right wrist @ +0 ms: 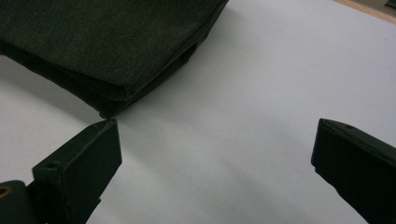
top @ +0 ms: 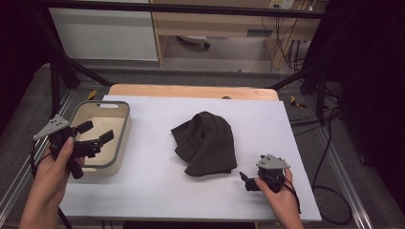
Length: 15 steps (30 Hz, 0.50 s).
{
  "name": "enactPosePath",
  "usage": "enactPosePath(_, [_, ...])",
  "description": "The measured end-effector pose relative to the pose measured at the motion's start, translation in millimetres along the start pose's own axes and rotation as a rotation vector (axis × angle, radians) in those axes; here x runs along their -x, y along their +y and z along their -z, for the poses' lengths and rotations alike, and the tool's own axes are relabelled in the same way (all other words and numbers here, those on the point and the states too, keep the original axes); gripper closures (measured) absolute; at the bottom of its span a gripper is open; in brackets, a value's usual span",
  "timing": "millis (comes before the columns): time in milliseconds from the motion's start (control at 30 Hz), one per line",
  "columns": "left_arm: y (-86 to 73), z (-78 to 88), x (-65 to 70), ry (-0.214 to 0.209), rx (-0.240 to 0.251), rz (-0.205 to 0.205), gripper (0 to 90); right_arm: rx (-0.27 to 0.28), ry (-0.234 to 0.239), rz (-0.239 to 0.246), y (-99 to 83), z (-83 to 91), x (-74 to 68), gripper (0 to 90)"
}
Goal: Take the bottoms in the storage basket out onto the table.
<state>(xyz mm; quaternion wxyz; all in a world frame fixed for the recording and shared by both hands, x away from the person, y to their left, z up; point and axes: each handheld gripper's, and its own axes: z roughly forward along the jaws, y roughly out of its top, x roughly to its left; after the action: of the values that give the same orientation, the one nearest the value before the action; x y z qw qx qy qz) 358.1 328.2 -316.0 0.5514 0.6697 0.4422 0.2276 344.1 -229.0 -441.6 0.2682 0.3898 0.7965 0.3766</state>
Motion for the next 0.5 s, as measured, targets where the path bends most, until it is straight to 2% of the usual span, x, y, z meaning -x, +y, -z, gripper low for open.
enactPosePath(167, [-2.6,2.9,-1.0,0.018,-0.015,-0.012,4.0,0.0,0.003,-0.001,-0.6,1.8,0.7,2.5])
enactPosePath(367, [-2.8,8.2,1.1,-0.005,-0.004,-0.036,3.7,0.003,0.0,-0.003,-0.9,3.3,2.1,2.5])
enactPosePath(500, [-5.9,8.5,-1.4,0.012,-0.015,-0.042,3.7,0.006,-0.002,-0.001,-1.1,3.6,2.8,2.5])
